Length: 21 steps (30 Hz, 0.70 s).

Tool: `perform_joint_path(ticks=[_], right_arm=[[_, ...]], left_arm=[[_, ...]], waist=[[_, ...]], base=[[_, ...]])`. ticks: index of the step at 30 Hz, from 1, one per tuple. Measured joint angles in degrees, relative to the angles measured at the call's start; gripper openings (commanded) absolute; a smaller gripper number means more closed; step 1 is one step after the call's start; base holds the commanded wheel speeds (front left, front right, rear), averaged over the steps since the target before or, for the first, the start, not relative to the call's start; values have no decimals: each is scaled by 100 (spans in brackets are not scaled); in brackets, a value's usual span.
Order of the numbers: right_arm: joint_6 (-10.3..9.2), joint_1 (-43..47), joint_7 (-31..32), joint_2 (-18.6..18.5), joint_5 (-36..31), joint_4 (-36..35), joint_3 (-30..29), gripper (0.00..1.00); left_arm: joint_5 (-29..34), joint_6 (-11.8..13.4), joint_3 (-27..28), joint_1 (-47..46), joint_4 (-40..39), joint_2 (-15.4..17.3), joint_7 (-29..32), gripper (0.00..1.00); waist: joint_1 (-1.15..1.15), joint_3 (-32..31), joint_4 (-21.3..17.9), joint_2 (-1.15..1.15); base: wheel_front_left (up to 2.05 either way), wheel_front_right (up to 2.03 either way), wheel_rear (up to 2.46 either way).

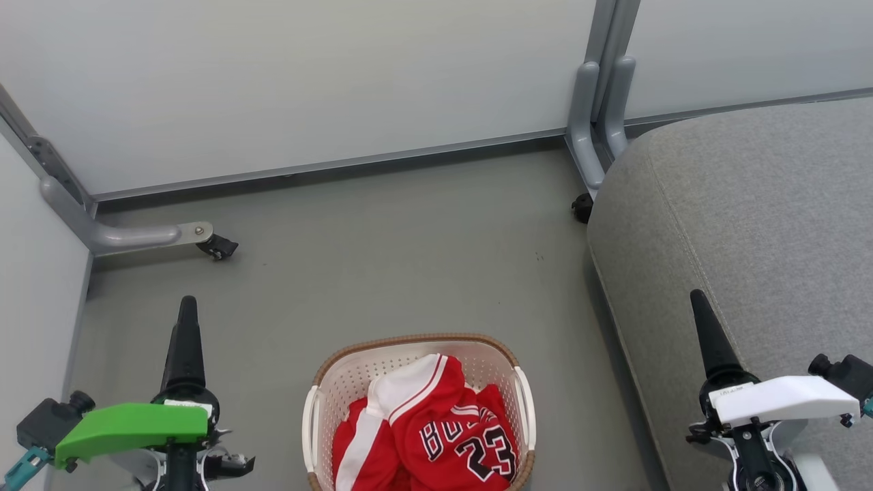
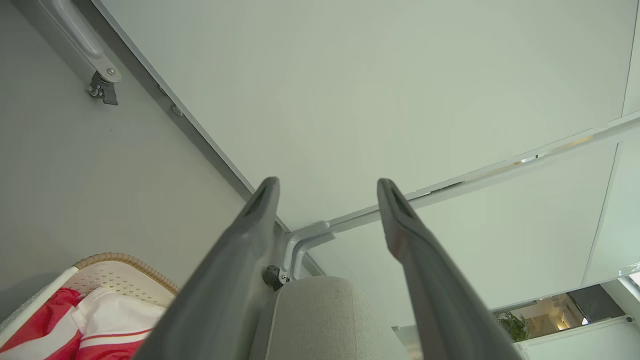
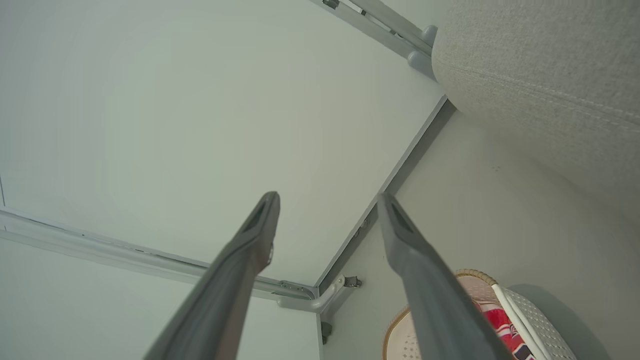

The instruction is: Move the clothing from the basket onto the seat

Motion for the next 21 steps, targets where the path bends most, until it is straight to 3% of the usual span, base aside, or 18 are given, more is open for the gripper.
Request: perform_joint_path(ticks=[21], right_arm=[[0,47,-436,-22,-2290,-127,253,100]], left_arm=[[2786,455,-622,1,-109,10,-427,100]], waist=[[0,-19,14,0]], base=[[0,0,0]])
